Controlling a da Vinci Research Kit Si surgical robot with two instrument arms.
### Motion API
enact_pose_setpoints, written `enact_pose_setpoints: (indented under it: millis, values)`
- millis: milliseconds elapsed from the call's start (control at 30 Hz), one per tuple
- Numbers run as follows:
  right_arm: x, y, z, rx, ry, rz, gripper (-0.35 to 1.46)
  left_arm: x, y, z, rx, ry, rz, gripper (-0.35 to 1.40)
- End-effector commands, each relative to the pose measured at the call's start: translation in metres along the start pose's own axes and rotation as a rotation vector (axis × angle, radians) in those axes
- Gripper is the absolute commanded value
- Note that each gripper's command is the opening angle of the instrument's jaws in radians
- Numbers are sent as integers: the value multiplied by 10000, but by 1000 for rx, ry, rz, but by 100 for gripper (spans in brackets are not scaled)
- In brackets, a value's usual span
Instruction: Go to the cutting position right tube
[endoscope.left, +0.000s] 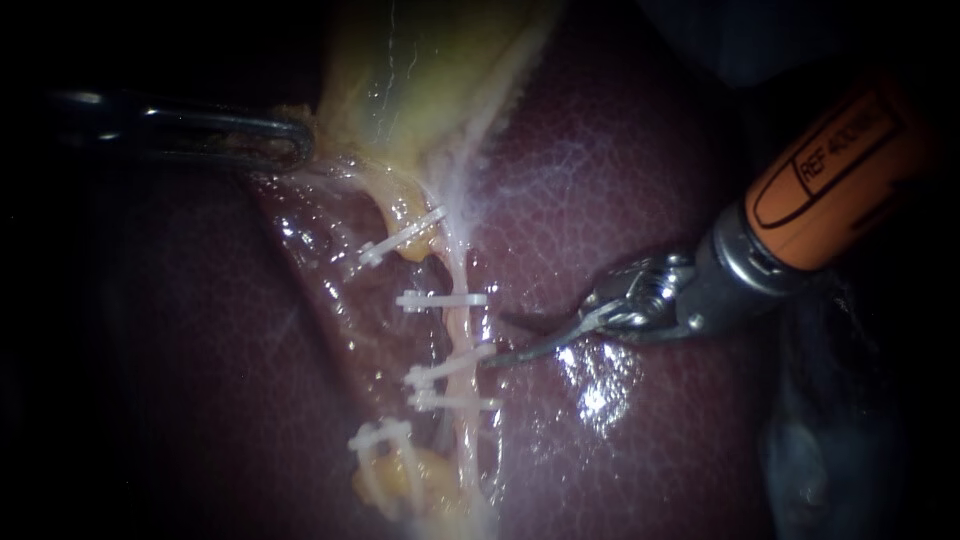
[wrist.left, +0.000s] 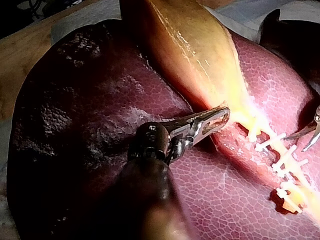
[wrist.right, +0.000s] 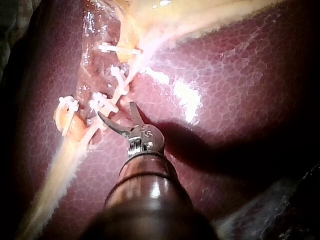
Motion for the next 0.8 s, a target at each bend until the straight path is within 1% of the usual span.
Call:
enact_pose_setpoints:
  millis: [33,167,233,367,400,533,667,800]
  values:
    - [1,1,2,12,3,4,121,0,0,0,0,0,0,-35]
    - [5,6,9,56,10,13,121,0,0,0,2,1,0,-35]
    - [6,7,12,78,20,11,121,0,0,0,2,1,0,-35]
    - [11,12,17,119,49,8,124,0,0,0,2,1,0,-35]
    - [12,13,18,127,57,8,127,0,0,0,2,1,0,-35]
    - [15,19,24,163,91,3,129,0,0,0,2,0,0,-35]
    - [18,25,30,202,103,-12,131,0,0,1,2,0,0,-35]
    - [23,29,41,266,130,-34,132,1,0,1,1,0,0,-35]
